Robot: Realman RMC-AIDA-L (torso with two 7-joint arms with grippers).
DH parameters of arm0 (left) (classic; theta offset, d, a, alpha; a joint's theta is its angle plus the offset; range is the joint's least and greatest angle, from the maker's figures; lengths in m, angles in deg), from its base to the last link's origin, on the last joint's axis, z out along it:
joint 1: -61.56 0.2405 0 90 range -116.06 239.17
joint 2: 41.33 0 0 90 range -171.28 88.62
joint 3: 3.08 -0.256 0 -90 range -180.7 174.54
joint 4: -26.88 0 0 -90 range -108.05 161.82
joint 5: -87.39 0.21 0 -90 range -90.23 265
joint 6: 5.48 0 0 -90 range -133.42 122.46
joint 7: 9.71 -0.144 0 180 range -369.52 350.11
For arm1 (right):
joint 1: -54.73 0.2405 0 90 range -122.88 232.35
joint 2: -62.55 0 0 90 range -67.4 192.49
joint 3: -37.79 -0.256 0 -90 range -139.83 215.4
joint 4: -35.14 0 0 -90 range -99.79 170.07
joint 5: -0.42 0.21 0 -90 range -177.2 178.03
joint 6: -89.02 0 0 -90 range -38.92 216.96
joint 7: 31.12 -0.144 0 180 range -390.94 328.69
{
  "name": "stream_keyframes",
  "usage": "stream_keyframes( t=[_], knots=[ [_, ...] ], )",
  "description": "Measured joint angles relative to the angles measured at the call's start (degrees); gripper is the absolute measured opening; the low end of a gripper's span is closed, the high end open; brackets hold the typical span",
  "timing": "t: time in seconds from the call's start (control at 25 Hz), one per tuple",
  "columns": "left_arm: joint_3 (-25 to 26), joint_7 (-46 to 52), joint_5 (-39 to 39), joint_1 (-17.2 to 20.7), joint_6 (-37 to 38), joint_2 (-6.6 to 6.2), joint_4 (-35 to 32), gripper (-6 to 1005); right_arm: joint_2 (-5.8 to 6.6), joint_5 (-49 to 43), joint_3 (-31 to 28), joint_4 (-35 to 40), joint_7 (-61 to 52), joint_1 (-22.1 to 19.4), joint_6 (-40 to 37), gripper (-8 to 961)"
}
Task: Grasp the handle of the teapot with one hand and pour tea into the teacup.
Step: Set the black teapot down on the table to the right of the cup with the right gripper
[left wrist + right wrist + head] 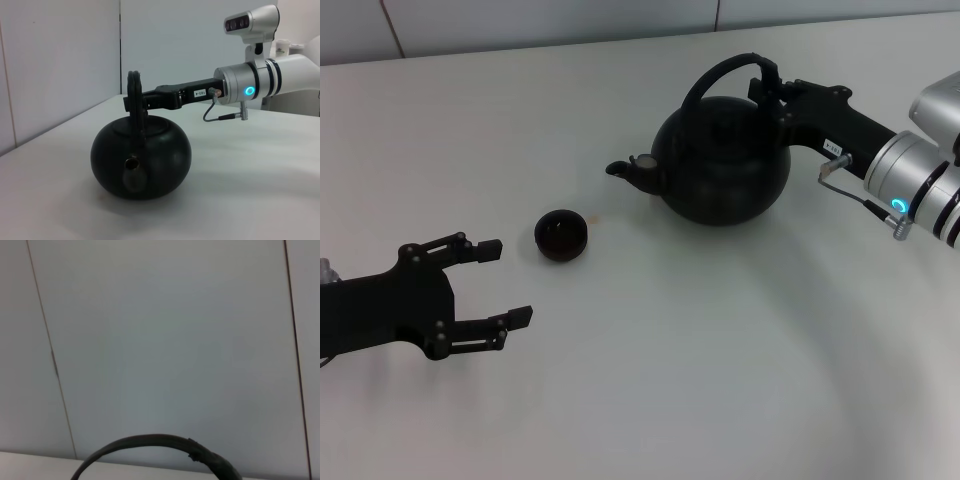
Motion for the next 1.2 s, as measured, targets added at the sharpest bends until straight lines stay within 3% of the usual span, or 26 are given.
stream_keyframes(
  t=[0.92, 1.2],
  knots=[
    [-0.08, 0.03, -0.01, -0.03, -0.14, 0.0, 0.04, 859, 0.04, 0.08, -0.45, 1.05, 0.76, 0.27, 0.6, 115],
    [-0.09, 0.03, -0.01, -0.09, -0.04, 0.0, 0.04, 859, 0.03, 0.13, -0.76, 1.1, 0.76, 0.42, 0.63, 219]
  ],
)
